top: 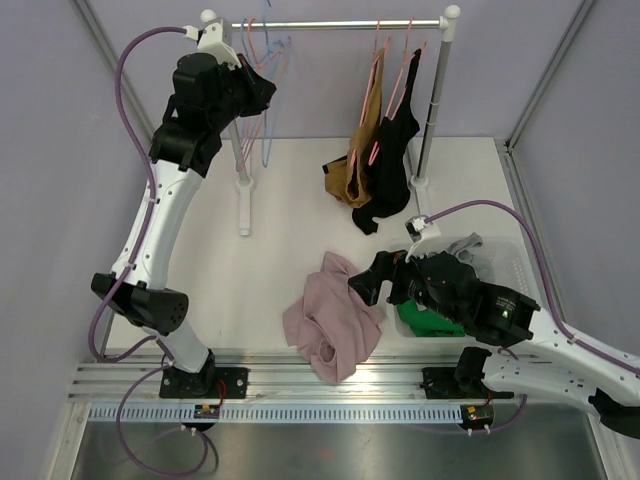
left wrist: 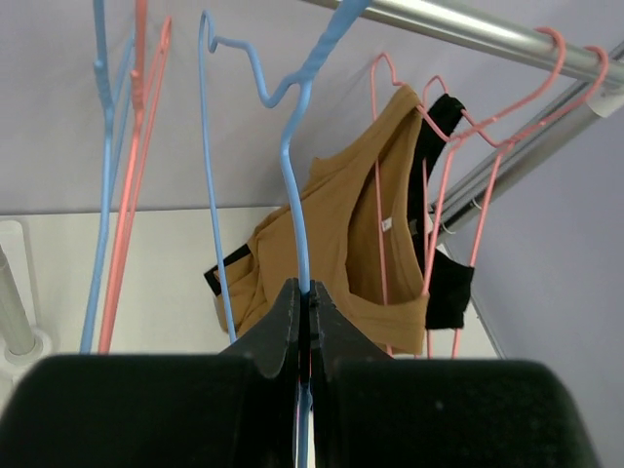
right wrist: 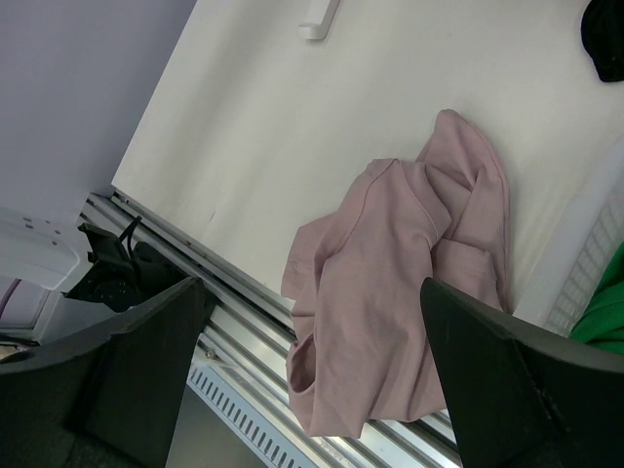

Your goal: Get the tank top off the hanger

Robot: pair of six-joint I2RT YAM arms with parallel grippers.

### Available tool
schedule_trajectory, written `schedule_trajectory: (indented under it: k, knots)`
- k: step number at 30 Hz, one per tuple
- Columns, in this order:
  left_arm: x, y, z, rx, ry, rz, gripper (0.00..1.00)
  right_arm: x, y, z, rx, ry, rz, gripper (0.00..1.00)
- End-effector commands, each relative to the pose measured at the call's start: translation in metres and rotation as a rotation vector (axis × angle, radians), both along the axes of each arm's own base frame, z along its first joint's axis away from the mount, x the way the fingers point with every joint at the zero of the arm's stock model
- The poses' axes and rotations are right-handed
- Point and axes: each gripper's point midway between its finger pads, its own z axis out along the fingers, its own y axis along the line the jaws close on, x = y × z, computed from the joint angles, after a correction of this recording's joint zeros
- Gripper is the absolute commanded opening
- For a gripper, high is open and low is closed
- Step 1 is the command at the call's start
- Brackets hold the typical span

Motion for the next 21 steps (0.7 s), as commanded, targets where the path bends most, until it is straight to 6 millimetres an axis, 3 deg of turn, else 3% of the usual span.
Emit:
schedule_trajectory:
  k: [1,7,11,18,21]
  knots:
    - [0.014,0.005,0.033,-0.026,-0.091,-0.015,0.0,-0.003,0.002,0.009,0.035,-0.019,0.018,0.99]
    - [0.048,-0.001,0.019,-0.027,-0.092,-0.022,0.0,-0.005,0.005,-0.002,0.022,-0.001,0.029,0.99]
    - [0.064,-0.003,-0.007,-0.025,-0.02,-0.015,0.0,-0.007,0.007,-0.007,0.017,0.012,0.047,0.99]
    - [0.049,0.006,-0.006,-0.047,-0.027,0.016,0.0,-0.005,0.008,-0.018,-0.047,0.011,0.055,0.99]
    - [0.036,0.008,0.007,-0.054,-0.05,0.006,0.16,-0.006,0.013,-0.02,-0.056,0.013,0.079,0.99]
